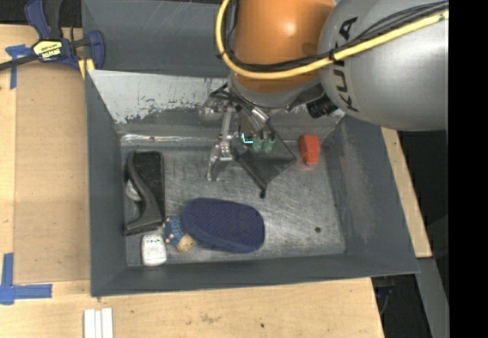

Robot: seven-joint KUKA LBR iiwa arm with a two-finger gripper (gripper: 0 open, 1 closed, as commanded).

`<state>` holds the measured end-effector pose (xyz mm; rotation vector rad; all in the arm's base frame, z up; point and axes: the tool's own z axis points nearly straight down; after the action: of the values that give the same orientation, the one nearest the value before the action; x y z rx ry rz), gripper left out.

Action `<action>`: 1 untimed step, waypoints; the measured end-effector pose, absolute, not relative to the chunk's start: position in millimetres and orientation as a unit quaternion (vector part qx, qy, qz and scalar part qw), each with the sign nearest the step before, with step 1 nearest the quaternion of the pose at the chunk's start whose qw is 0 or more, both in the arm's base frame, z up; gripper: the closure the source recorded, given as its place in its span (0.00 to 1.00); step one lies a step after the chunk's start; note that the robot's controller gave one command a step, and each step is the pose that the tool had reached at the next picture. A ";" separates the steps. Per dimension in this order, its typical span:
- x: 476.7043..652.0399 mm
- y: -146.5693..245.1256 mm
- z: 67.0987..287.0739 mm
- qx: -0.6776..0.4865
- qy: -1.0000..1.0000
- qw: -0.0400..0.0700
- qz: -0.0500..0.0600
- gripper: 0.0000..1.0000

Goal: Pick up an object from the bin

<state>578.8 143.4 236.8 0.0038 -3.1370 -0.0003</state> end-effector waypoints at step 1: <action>532.6 131.0 122.9 0.111 -0.994 0.000 0.000 0.00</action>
Offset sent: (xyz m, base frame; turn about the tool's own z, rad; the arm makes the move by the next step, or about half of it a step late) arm -0.0463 -0.0121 -0.1128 -0.2194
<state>532.6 131.0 122.9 0.3480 -3.1226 -0.0003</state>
